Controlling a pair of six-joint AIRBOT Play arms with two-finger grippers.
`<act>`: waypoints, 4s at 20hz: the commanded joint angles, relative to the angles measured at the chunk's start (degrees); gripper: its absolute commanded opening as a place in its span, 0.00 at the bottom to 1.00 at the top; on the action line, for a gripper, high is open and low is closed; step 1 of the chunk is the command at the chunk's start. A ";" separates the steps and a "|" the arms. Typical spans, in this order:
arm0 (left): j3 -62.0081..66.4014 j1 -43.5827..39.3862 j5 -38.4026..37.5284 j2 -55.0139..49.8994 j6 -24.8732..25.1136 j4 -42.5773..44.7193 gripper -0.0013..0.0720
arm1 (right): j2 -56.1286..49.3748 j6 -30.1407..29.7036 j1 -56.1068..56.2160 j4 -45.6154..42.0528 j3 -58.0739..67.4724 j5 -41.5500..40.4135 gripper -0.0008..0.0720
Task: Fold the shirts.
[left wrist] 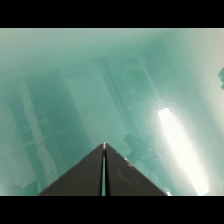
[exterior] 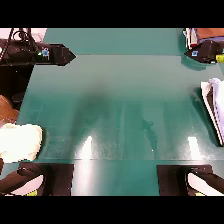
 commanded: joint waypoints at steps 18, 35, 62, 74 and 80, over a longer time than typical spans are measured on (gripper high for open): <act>0.09 0.22 10.51 0.17 0.11 -0.37 0.05 | 0.00 0.00 0.04 0.09 0.07 1.95 0.03; -38.38 27.26 -21.09 17.49 -5.40 37.03 0.93 | 0.00 0.00 0.04 0.04 0.07 1.38 0.03; 11.43 -9.97 -14.16 12.70 -9.03 30.10 0.05 | 11.04 0.02 0.02 1.92 0.13 -18.91 0.03; 11.43 -32.72 -12.20 -17.59 -4.48 23.54 0.87 | 10.95 0.02 0.02 1.84 0.11 -18.29 0.03; 11.43 -16.41 -8.37 -23.89 -4.52 21.22 0.87 | 10.82 0.02 0.02 1.44 0.07 -14.67 0.03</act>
